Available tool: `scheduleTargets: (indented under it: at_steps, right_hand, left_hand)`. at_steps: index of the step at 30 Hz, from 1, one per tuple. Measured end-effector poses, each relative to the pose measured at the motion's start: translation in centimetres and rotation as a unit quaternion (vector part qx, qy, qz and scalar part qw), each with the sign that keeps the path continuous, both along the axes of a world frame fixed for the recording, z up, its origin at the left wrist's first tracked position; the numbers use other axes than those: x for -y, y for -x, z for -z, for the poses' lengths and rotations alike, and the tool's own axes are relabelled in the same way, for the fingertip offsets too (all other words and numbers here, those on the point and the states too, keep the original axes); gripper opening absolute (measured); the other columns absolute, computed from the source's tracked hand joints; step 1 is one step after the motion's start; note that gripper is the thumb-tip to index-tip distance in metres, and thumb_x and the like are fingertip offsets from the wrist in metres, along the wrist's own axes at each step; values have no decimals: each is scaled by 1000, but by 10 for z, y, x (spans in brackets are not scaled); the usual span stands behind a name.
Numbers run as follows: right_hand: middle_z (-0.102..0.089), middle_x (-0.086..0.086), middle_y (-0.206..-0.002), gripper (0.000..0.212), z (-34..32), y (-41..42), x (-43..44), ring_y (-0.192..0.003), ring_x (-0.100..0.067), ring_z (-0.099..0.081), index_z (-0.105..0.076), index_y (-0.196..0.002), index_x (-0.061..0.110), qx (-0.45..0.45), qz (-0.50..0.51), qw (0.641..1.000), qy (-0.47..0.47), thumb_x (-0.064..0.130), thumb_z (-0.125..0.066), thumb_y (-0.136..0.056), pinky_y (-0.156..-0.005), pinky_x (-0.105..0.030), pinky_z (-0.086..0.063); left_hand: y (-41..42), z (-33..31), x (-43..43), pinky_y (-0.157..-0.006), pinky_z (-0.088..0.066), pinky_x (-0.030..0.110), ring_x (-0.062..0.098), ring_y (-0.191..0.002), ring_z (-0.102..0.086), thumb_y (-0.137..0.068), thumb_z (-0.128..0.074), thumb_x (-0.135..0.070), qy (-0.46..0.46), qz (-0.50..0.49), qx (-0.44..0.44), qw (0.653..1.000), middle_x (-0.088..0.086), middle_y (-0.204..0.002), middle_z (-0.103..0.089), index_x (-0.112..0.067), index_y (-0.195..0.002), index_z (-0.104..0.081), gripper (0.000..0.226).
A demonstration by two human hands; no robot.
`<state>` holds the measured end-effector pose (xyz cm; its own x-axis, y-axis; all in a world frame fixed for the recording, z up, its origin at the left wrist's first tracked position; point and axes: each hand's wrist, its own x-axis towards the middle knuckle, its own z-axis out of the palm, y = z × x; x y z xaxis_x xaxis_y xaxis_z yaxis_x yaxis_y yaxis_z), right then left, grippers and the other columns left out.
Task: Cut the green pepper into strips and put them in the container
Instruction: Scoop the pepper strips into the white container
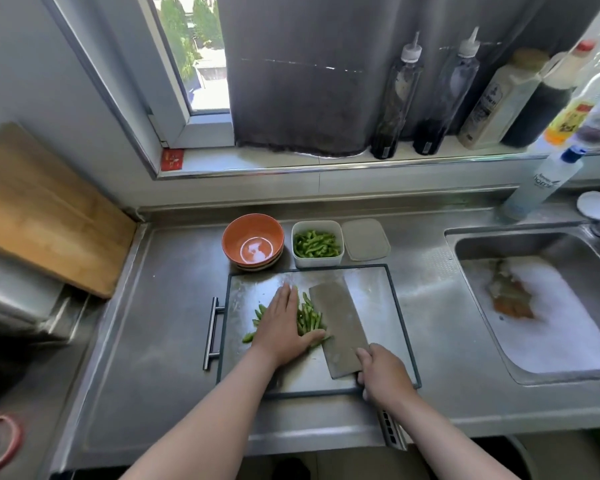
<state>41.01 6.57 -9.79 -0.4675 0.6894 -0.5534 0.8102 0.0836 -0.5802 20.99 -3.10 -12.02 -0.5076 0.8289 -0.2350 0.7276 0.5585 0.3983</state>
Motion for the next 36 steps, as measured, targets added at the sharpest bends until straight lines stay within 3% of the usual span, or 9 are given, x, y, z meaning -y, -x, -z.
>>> scheduleTargets:
  at_steps: [5,13,20,26,32,36]
  right_hand:
    - [-69,-10,-68,28,6,23,6,-43,-20,-61,-55,-88,12,-16,10,999,48,31,-44,-106,-53,-27,-46]
    - [-68,-10,-70,29,6,39,15,-47,-21,-61,-53,-90,14,-31,-35,994,101,36,-42,-107,-59,-31,-50]
    - [-52,-7,-60,31,-3,43,13,-40,-17,-45,-44,-83,12,-89,26,984,153,30,-41,-108,-44,-25,-39]
    - [-53,-7,-56,36,-35,53,-18,-41,-18,-47,-47,-78,11,-141,50,984,99,30,-41,-108,-45,-29,-40]
    - [-44,-12,-61,35,-62,90,-58,-37,-14,-43,-47,-81,5,-188,108,974,63,26,-40,-108,-41,-26,-35]
    - [-48,-5,-51,36,-62,117,-81,-36,-19,-43,-44,-78,10,-181,136,974,30,27,-40,-109,-41,-25,-37]
  left_hand:
    - [-8,7,-10,-121,1,28,15,-152,3,-88,-50,-70,-81,-17,29,996,2,-166,2,-12,-158,1,104]
    - [-14,22,-8,-120,-9,22,11,-149,-13,-89,-55,-60,-194,-40,41,979,-3,-163,-17,-15,-157,-19,89]
    - [-12,21,-9,-120,-18,28,15,-148,-23,-91,-54,-56,-245,-20,21,969,-2,-159,-29,-16,-152,-36,75]
    - [5,-15,-50,-119,-25,32,20,-145,-31,-91,-61,-43,-298,7,0,954,3,-155,-38,-7,-141,-52,62]
    - [45,-49,-109,-119,-25,31,21,-143,-33,-92,-57,-44,-309,47,-5,950,2,-154,-40,-17,-145,-49,60]
    - [73,-47,-142,-117,-26,27,16,-143,-33,-94,-53,-45,-302,69,7,951,-1,-154,-39,-21,-144,-50,56]
